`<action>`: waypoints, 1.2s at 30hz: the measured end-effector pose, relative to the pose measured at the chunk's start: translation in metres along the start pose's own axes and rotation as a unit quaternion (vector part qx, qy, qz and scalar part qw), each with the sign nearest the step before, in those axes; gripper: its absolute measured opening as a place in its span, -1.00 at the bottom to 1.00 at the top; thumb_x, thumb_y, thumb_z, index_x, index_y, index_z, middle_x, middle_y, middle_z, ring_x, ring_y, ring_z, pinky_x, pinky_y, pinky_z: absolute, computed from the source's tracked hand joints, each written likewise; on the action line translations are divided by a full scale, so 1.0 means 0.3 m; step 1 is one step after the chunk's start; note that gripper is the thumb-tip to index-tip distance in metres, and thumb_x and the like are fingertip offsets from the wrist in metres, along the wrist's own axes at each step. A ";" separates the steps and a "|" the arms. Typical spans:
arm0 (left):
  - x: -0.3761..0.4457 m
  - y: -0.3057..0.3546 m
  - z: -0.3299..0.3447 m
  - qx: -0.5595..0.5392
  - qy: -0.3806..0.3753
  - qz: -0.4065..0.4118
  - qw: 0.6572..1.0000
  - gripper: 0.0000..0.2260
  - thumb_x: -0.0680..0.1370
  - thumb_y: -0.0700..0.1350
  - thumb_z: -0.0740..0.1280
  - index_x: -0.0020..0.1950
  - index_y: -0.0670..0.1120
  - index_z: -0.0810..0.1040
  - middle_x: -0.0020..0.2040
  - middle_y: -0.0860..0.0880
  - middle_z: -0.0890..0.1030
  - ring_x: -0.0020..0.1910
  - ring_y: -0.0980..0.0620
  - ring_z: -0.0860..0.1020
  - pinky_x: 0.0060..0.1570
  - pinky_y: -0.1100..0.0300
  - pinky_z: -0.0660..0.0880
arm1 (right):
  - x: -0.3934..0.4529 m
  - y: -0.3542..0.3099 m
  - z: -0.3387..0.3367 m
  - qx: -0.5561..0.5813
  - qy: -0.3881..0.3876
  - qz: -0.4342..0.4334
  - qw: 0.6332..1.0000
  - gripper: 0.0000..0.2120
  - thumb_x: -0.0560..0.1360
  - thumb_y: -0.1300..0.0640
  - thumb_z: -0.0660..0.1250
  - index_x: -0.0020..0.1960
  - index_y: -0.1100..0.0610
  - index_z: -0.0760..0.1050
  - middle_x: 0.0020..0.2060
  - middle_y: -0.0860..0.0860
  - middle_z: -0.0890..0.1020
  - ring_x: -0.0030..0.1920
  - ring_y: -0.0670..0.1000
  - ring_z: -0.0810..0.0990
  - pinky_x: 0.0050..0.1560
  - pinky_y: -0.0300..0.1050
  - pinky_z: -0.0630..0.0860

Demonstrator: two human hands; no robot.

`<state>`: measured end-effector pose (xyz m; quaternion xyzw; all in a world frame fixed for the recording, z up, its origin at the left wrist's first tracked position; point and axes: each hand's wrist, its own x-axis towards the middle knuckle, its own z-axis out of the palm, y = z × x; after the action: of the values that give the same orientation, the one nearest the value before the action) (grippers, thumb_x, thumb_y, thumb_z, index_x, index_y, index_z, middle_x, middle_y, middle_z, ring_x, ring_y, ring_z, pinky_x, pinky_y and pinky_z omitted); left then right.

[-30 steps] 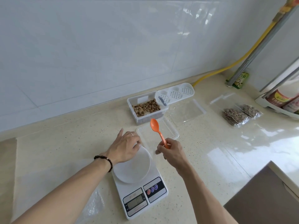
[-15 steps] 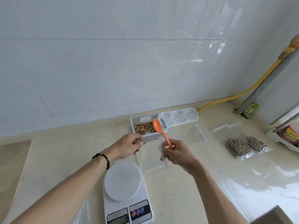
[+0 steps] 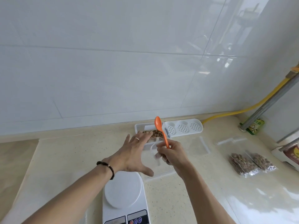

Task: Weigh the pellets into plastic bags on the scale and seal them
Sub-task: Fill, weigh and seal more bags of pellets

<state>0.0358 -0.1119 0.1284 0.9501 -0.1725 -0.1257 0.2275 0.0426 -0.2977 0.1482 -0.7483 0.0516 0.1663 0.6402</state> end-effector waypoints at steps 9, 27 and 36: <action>0.034 -0.053 0.026 -0.085 0.193 0.043 0.977 -0.36 0.33 0.14 0.46 0.34 0.03 0.34 0.20 0.13 0.46 0.20 0.16 0.37 0.36 0.19 0.17 | 0.080 0.007 0.048 0.017 -0.010 0.013 1.000 -0.89 0.52 0.22 0.38 -0.06 0.28 0.62 -0.33 0.16 0.66 -0.50 -0.05 0.40 -0.50 -0.25 0.27; 0.244 -0.321 0.109 0.009 0.203 -0.077 0.976 -0.23 0.19 0.42 0.29 0.26 0.00 0.42 -0.08 0.06 0.50 0.01 -0.03 0.50 0.24 0.00 0.31 | 0.393 0.058 -0.077 -0.222 0.277 -0.086 0.931 -0.89 0.54 0.23 0.31 0.06 0.12 0.48 -0.30 -0.06 0.60 -0.34 -0.05 0.55 -0.36 -0.23 0.45; 0.252 -0.344 0.135 0.032 0.188 -0.114 0.975 -0.27 0.26 0.34 0.40 0.31 0.03 0.33 0.00 0.03 0.50 0.10 -0.04 0.46 0.34 0.01 0.22 | 0.478 0.169 -0.017 -0.163 0.170 -0.006 0.972 -0.93 0.59 0.21 0.24 0.01 0.13 0.50 -0.27 0.05 0.59 -0.40 0.02 0.53 -0.41 -0.09 0.50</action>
<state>0.1195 -0.0703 0.0321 0.9770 -0.0213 0.0354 0.2091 0.1634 -0.2922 0.0560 -0.8602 0.1274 0.0389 0.4922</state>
